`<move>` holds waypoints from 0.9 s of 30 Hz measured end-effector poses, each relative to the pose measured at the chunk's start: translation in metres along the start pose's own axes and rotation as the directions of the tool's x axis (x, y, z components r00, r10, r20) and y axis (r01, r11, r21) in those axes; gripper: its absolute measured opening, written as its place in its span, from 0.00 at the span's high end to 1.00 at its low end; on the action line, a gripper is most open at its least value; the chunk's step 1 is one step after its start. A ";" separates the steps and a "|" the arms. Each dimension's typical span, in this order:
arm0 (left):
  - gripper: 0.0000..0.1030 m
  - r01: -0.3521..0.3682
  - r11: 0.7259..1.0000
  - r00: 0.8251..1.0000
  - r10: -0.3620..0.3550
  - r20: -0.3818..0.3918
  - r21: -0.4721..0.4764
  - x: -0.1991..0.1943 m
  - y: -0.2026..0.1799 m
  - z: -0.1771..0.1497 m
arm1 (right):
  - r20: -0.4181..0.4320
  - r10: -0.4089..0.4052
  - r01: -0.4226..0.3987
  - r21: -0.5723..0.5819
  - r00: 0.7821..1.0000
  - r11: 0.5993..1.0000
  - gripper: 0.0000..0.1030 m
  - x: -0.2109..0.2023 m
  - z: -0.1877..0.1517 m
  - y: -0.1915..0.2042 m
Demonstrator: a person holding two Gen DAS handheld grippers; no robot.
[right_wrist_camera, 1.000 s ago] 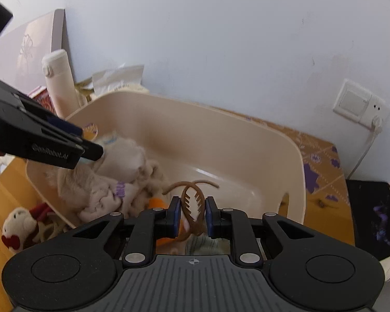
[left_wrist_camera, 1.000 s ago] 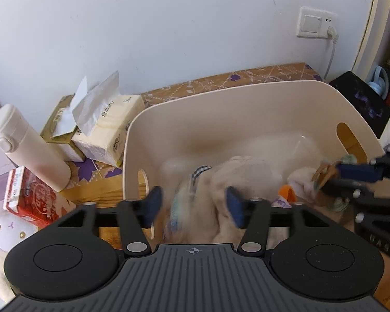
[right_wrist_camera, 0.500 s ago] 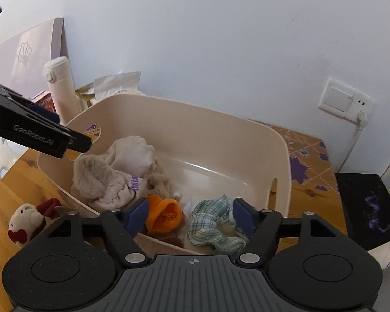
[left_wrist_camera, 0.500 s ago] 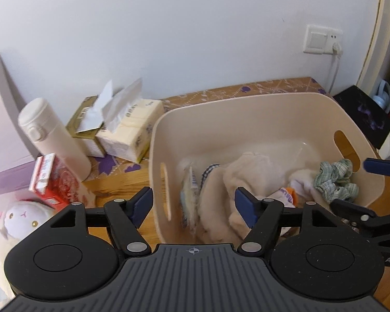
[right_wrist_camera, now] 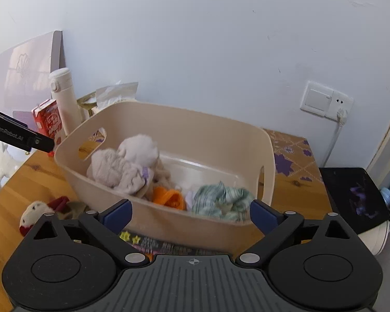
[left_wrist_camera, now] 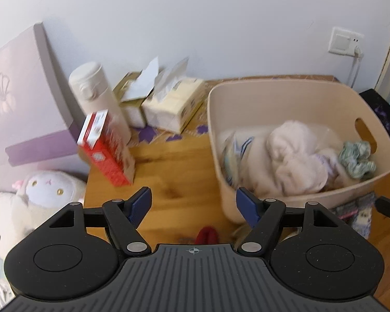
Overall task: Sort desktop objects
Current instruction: 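Withdraw both tools from the basket toward the white plush cat and tissue pack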
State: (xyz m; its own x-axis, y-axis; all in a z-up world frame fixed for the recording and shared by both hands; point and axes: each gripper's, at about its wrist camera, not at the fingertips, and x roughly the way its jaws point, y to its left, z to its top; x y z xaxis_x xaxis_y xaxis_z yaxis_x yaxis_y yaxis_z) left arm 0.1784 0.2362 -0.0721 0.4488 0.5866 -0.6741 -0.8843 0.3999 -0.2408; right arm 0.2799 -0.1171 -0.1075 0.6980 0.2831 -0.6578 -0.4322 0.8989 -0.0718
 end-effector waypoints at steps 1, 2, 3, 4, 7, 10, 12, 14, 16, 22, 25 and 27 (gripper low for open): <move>0.29 0.000 1.000 1.000 0.000 -0.007 -0.005 0.000 0.002 -0.004 | -0.008 -0.001 0.001 0.001 1.000 1.000 0.03 -0.001 -0.004 0.001; 0.29 0.001 1.000 1.000 -0.001 -0.015 -0.009 -0.001 0.004 -0.009 | -0.017 -0.003 0.003 0.003 1.000 1.000 0.02 -0.002 -0.009 0.001; 0.29 0.003 1.000 1.000 -0.003 -0.021 -0.011 -0.001 0.006 -0.012 | -0.026 -0.003 0.003 0.005 1.000 1.000 0.02 -0.002 -0.013 0.002; 0.29 0.004 1.000 1.000 -0.005 -0.026 -0.012 0.000 0.007 -0.016 | -0.037 -0.003 0.003 0.007 0.999 1.000 0.01 -0.002 -0.017 0.002; 0.29 0.009 1.000 0.999 -0.009 -0.049 -0.010 0.001 0.009 -0.027 | -0.075 0.000 0.000 0.009 0.997 1.000 0.00 -0.003 -0.031 0.004; 0.29 0.011 1.000 0.998 -0.012 -0.065 -0.008 0.004 0.010 -0.037 | -0.109 0.003 -0.002 0.002 0.994 1.000 0.00 -0.004 -0.043 0.006; 0.29 0.009 1.000 0.997 -0.010 -0.071 -0.020 0.005 0.010 -0.043 | -0.126 0.002 -0.002 0.001 0.992 1.000 0.00 -0.005 -0.051 0.007; 0.29 0.017 1.000 0.997 -0.019 -0.081 -0.024 0.005 0.010 -0.051 | -0.143 0.008 -0.008 0.003 0.990 1.000 0.00 -0.006 -0.059 0.009; 0.29 0.018 1.000 0.996 -0.021 -0.092 -0.025 0.007 0.008 -0.057 | -0.162 0.012 -0.011 0.004 0.987 1.000 0.00 -0.006 -0.066 0.011; 0.29 0.012 0.999 0.993 -0.017 -0.119 -0.039 0.014 0.004 -0.076 | -0.211 0.032 -0.031 0.007 0.977 0.999 0.00 -0.005 -0.089 0.016; 0.29 0.009 0.999 0.992 -0.013 -0.126 -0.032 0.018 0.003 -0.083 | -0.238 0.034 -0.034 0.005 0.971 0.999 0.00 -0.001 -0.097 0.019; 0.29 0.001 1.000 0.992 -0.005 -0.125 -0.028 0.021 0.002 -0.085 | -0.253 0.036 -0.035 0.006 0.967 0.999 0.00 0.002 -0.101 0.021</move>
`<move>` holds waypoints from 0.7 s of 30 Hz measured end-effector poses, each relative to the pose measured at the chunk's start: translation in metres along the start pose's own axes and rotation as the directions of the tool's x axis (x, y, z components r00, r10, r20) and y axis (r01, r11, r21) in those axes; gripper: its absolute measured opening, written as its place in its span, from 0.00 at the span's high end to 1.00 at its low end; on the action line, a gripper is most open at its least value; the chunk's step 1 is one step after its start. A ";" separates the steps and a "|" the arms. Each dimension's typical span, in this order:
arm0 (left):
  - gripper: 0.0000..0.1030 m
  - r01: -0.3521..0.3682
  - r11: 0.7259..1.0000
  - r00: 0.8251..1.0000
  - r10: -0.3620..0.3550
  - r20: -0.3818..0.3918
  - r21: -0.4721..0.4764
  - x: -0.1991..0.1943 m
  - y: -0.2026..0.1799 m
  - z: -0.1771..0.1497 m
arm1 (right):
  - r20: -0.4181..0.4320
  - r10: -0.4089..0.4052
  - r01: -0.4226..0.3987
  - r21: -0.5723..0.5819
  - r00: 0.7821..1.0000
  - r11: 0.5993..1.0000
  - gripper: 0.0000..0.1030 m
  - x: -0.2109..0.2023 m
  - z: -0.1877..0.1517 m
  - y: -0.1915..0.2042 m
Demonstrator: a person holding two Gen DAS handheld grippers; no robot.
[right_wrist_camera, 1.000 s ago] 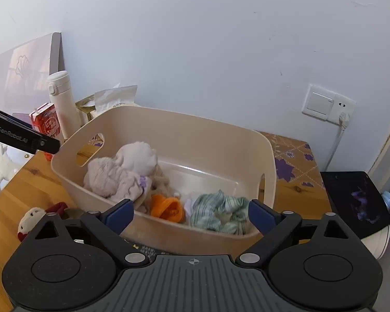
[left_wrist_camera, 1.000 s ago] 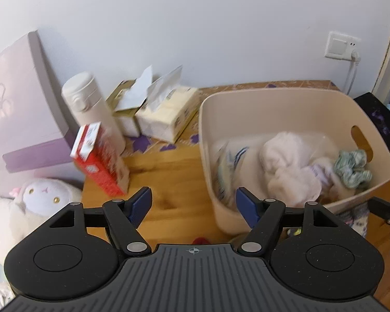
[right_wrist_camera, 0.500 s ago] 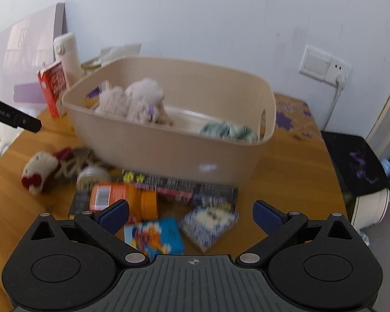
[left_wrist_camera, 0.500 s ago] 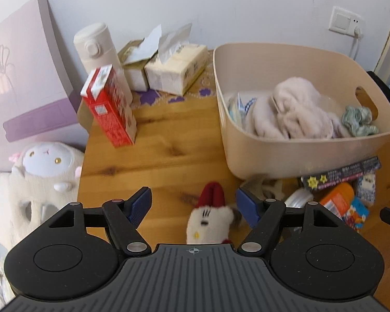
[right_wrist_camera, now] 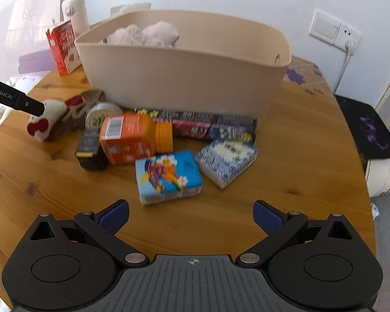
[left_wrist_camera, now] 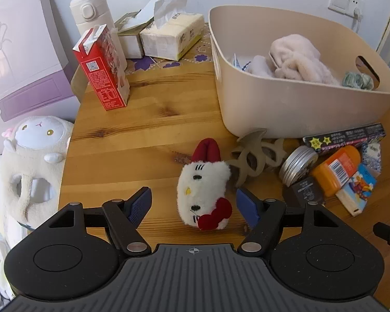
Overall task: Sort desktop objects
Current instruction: 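Withdraw both tools from the basket toward the white plush cat and tissue pack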
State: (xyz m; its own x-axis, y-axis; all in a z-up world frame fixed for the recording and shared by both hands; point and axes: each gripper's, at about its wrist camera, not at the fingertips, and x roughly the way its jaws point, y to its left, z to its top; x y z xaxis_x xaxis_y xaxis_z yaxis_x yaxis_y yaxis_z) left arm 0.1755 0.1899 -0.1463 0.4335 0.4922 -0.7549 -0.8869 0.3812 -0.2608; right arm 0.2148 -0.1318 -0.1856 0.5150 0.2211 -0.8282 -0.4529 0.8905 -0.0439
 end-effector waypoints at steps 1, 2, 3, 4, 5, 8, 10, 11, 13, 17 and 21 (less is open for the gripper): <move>0.29 -0.005 1.000 1.000 0.005 -0.002 0.001 0.003 0.000 -0.001 | -0.006 0.001 -0.001 -0.001 1.000 1.000 0.00 0.002 -0.001 0.001; 0.29 -0.008 1.000 1.000 0.008 -0.009 0.000 0.006 0.000 -0.001 | -0.013 0.002 -0.002 -0.002 1.000 1.000 0.00 0.004 -0.002 0.001; 0.29 -0.007 1.000 1.000 0.007 -0.018 -0.002 0.009 0.000 -0.001 | -0.019 0.003 -0.004 -0.004 1.000 1.000 0.00 0.006 -0.002 0.001; 0.29 -0.005 1.000 1.000 0.005 -0.025 -0.004 0.012 0.000 -0.001 | -0.027 0.004 -0.004 -0.004 1.000 1.000 0.00 0.009 -0.003 0.002; 0.29 -0.004 1.000 0.999 0.003 -0.032 -0.005 0.014 0.000 -0.001 | -0.034 0.005 -0.005 -0.003 0.999 1.000 0.00 0.011 -0.003 0.002; 0.29 -0.008 1.000 0.999 0.009 -0.040 0.006 0.021 -0.003 0.000 | -0.062 0.008 -0.008 0.005 0.998 1.000 0.00 0.019 -0.003 0.001; 0.29 -0.009 1.000 0.999 0.009 -0.048 0.010 0.026 -0.004 0.002 | -0.076 0.009 -0.008 0.015 0.997 1.000 0.00 0.024 -0.004 0.001; 0.29 -0.010 1.000 0.999 0.010 -0.052 0.009 0.029 -0.004 0.003 | -0.081 0.009 -0.008 0.021 0.997 1.000 0.00 0.027 -0.004 0.000; 0.29 -0.011 1.000 0.998 0.011 -0.061 0.005 0.035 -0.004 0.005 | -0.089 0.011 -0.008 0.030 0.996 1.000 0.00 0.031 -0.003 0.000; 0.29 -0.010 1.000 0.995 0.008 -0.098 -0.022 0.048 -0.001 0.009 | -0.098 0.022 -0.019 0.034 0.995 0.999 0.00 0.039 -0.001 0.002; 0.29 -0.018 1.000 0.993 0.015 -0.117 -0.023 0.058 -0.001 0.010 | -0.079 0.016 -0.014 0.032 0.997 0.999 0.00 0.043 0.000 0.003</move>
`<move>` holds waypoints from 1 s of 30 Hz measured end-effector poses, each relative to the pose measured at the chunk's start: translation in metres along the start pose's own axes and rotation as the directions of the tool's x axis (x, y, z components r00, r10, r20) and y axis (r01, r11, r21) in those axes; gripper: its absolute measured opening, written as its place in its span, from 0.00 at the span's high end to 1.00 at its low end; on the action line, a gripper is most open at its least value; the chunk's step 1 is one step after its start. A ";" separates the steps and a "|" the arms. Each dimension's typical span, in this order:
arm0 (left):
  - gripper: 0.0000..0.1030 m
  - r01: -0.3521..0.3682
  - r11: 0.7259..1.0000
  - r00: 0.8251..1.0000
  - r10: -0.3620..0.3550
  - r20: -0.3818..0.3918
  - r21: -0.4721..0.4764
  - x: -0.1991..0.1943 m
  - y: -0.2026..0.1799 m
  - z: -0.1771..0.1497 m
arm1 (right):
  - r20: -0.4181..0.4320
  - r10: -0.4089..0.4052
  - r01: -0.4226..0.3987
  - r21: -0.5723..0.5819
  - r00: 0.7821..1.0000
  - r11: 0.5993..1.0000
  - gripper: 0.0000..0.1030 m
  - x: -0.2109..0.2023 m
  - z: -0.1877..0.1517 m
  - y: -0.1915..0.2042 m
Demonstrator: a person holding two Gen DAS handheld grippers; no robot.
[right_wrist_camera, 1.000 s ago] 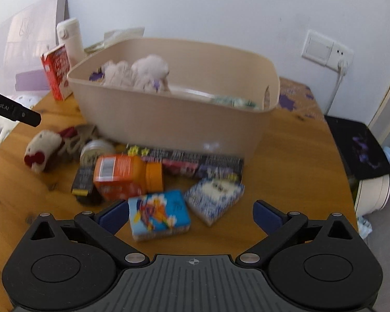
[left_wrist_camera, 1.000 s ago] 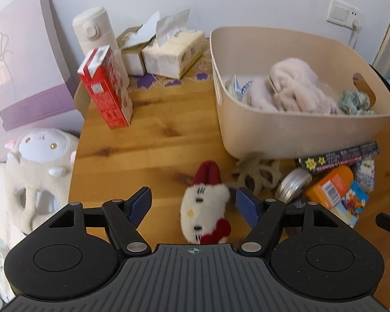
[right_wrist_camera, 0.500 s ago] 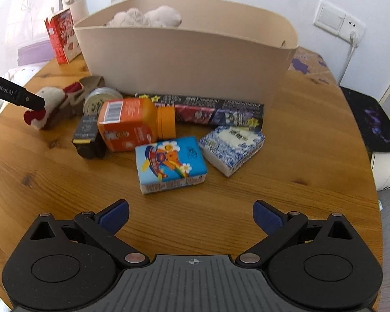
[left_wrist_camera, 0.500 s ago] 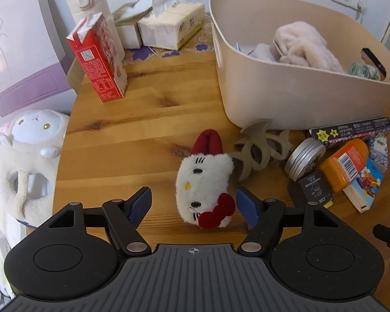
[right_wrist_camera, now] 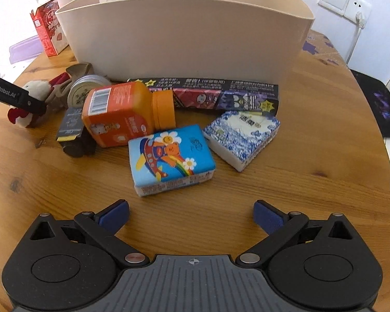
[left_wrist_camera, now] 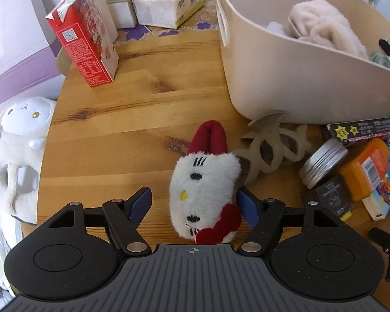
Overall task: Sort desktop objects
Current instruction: 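Withdraw both tools from the basket toward the white plush cat and tissue pack, then grasp the white plush cat with the left tool while the right tool grasps the blue tissue pack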
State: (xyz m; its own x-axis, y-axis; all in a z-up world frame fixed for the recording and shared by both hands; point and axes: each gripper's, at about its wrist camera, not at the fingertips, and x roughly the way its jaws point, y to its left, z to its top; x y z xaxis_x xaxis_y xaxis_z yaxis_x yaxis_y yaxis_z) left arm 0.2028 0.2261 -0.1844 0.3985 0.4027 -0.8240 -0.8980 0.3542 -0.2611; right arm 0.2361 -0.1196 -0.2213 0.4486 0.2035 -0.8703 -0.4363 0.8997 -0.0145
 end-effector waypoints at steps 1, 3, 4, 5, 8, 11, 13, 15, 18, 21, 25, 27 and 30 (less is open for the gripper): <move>0.29 -0.003 1.000 1.000 0.003 -0.002 0.002 0.002 -0.001 0.000 | 0.006 0.000 0.000 -0.002 1.000 1.000 0.00 0.000 0.000 0.000; 0.29 -0.003 1.000 1.000 0.003 -0.008 0.006 0.006 -0.002 0.002 | 0.020 0.003 -0.002 -0.006 1.000 1.000 0.00 0.002 0.001 0.000; 0.29 -0.005 1.000 1.000 0.005 -0.012 0.007 0.008 -0.002 0.002 | 0.027 0.004 -0.003 -0.009 1.000 1.000 0.00 0.002 0.001 0.000; 0.29 -0.005 1.000 1.000 0.005 -0.011 0.004 0.009 -0.001 0.003 | 0.033 0.004 -0.004 -0.009 0.999 1.000 0.00 0.003 0.002 0.000; 0.28 0.005 1.000 1.000 -0.005 -0.010 -0.018 0.011 0.001 0.005 | 0.055 0.007 -0.007 -0.007 0.998 1.000 0.00 0.005 0.003 0.000; 0.27 0.022 0.998 1.000 -0.023 -0.020 -0.051 0.016 0.007 0.007 | 0.071 0.010 -0.010 -0.004 0.997 1.000 0.00 0.007 0.004 0.002; 0.27 0.029 0.996 0.999 -0.031 -0.023 -0.079 0.016 0.008 0.006 | 0.073 0.010 -0.010 -0.006 0.997 1.000 0.00 0.007 0.005 0.004; 0.29 0.034 0.995 0.999 -0.036 -0.018 -0.090 0.016 0.009 0.005 | 0.074 0.011 -0.010 -0.009 0.997 1.000 0.00 0.007 0.005 0.002; 0.40 0.052 0.997 0.999 -0.052 0.005 -0.061 0.014 0.005 0.003 | 0.077 0.019 -0.017 -0.018 0.997 1.000 0.01 0.006 0.006 0.004; 0.50 0.061 0.997 0.998 -0.060 0.015 -0.045 0.012 0.003 0.002 | 0.084 0.029 -0.026 -0.032 0.996 0.999 0.07 0.004 0.006 0.006; 0.56 0.056 0.997 0.998 -0.055 0.015 -0.057 0.010 0.003 0.000 | 0.092 0.038 -0.034 -0.043 0.995 0.998 0.14 0.001 0.006 0.008; 0.57 0.057 0.997 0.998 -0.056 0.015 -0.059 0.009 0.004 -0.003 | 0.104 0.047 -0.041 -0.058 0.993 0.997 0.29 -0.003 0.005 0.009; 0.58 0.050 0.997 0.999 -0.049 0.018 -0.067 0.005 0.006 -0.011 | 0.100 0.062 -0.054 -0.084 0.993 0.995 0.39 -0.005 0.007 0.012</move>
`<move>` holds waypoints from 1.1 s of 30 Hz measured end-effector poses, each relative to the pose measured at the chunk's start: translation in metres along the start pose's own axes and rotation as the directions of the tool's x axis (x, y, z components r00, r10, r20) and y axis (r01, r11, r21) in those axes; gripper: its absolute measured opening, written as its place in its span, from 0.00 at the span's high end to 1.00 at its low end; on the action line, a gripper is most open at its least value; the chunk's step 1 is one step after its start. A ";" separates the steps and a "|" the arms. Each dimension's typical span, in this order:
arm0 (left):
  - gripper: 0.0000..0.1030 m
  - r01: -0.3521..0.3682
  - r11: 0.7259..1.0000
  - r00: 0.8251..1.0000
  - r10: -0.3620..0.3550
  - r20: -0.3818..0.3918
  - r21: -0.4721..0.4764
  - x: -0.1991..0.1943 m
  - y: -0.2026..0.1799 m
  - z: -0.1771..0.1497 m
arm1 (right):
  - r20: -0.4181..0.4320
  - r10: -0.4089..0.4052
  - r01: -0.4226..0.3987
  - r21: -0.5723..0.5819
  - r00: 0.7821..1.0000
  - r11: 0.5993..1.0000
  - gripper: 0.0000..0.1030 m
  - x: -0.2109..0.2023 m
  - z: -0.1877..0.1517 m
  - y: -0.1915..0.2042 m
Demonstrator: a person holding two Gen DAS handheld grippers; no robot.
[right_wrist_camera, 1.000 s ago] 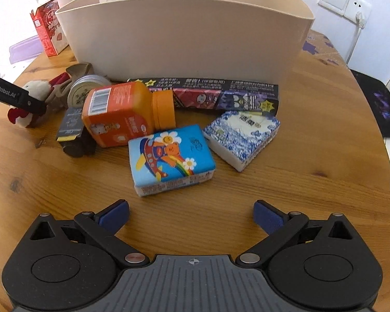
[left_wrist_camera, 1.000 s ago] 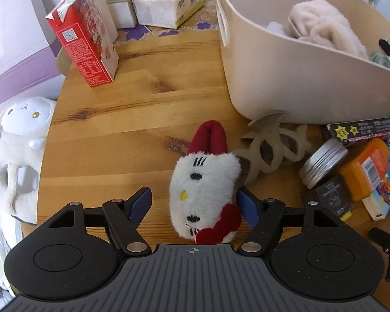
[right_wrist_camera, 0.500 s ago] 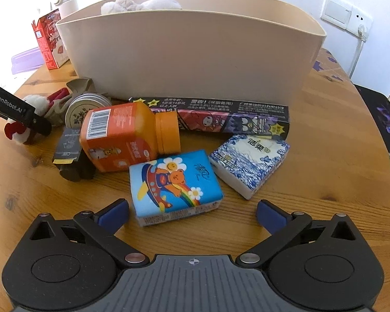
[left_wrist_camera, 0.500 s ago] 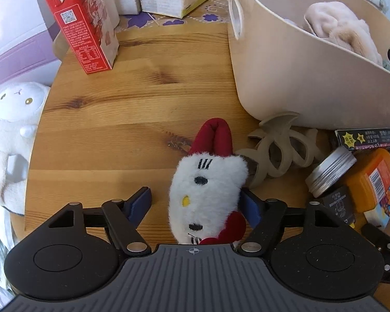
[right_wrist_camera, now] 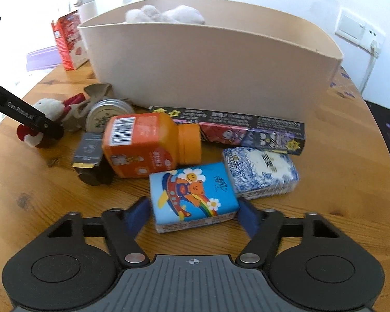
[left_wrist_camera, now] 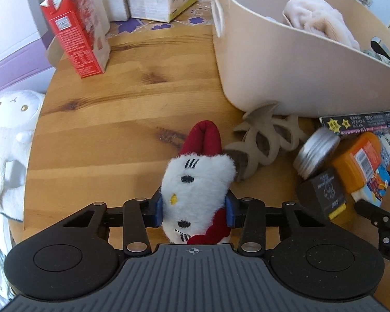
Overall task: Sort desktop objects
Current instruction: 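Grasp the white plush cat with the left tool while the right tool grasps the blue tissue pack, then carry both items over the basket and open both tools to drop them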
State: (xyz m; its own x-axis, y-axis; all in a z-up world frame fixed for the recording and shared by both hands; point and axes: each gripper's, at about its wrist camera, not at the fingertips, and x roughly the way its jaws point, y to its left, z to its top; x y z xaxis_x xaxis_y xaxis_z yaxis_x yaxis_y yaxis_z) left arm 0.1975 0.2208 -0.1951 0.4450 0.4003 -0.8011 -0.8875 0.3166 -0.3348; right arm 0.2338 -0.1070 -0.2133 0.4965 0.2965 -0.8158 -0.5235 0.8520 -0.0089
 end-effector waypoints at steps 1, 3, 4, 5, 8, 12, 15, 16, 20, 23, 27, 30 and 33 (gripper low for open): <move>0.58 -0.003 1.000 1.000 0.003 0.002 -0.008 -0.002 0.001 -0.003 | -0.004 0.005 -0.005 -0.002 1.000 1.000 0.39 0.000 0.000 0.002; 0.59 -0.007 1.000 1.000 0.007 0.003 -0.018 -0.005 0.003 -0.010 | -0.007 0.011 -0.011 -0.007 1.000 1.000 0.39 -0.004 -0.001 0.002; 0.59 -0.007 1.000 1.000 0.007 0.002 -0.019 -0.007 0.003 -0.013 | -0.009 0.013 -0.013 -0.008 1.000 1.000 0.39 -0.001 0.001 0.004; 0.59 -0.008 1.000 1.000 0.008 0.003 -0.020 -0.008 0.004 -0.016 | -0.009 0.014 -0.014 -0.009 1.000 1.000 0.39 -0.002 0.000 0.006; 0.60 -0.010 1.000 1.000 0.010 0.002 -0.018 -0.013 0.005 -0.024 | -0.011 0.016 -0.016 -0.003 1.000 1.000 0.39 -0.005 -0.007 0.009; 0.60 -0.012 1.000 1.000 0.012 0.000 -0.023 -0.016 0.008 -0.033 | -0.019 0.022 -0.022 0.009 1.000 1.000 0.40 -0.011 -0.014 0.012; 0.60 -0.011 1.000 1.000 0.011 0.004 -0.021 -0.021 0.006 -0.040 | -0.029 0.022 -0.021 0.037 0.999 0.999 0.40 -0.018 -0.021 0.010; 0.60 -0.012 1.000 1.000 0.012 0.010 -0.015 -0.023 0.005 -0.043 | -0.029 0.021 -0.019 0.044 0.999 0.999 0.40 -0.021 -0.024 0.009; 0.60 -0.008 1.000 0.999 0.008 0.045 0.003 -0.036 -0.001 -0.050 | -0.019 0.014 -0.013 0.057 1.000 0.998 0.40 -0.033 -0.032 0.006; 0.60 0.002 1.000 0.997 -0.003 0.072 0.015 -0.048 -0.006 -0.053 | -0.007 0.014 -0.013 0.077 1.000 0.997 0.40 -0.043 -0.037 0.003; 0.60 0.016 0.999 0.993 -0.019 0.120 0.029 -0.065 -0.012 -0.051 | 0.025 0.006 -0.008 0.090 1.000 0.996 0.40 -0.061 -0.036 -0.001; 0.60 0.029 0.999 0.988 -0.033 0.150 0.033 -0.080 -0.018 -0.046 | 0.058 -0.009 0.004 0.075 0.998 0.997 0.40 -0.074 -0.031 -0.002; 0.60 0.035 0.998 0.982 -0.042 0.186 0.044 -0.096 -0.024 -0.038 | 0.098 -0.014 0.006 0.081 0.995 0.997 0.40 -0.088 -0.022 -0.007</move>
State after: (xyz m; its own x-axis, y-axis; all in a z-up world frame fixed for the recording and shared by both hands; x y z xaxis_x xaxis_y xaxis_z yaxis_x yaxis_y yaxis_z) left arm 0.1715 0.1421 -0.1294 0.4964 0.5393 -0.6803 -0.8655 0.3675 -0.3403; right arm 0.1785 -0.1489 -0.1546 0.5688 0.3255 -0.7553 -0.4629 0.8858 0.0331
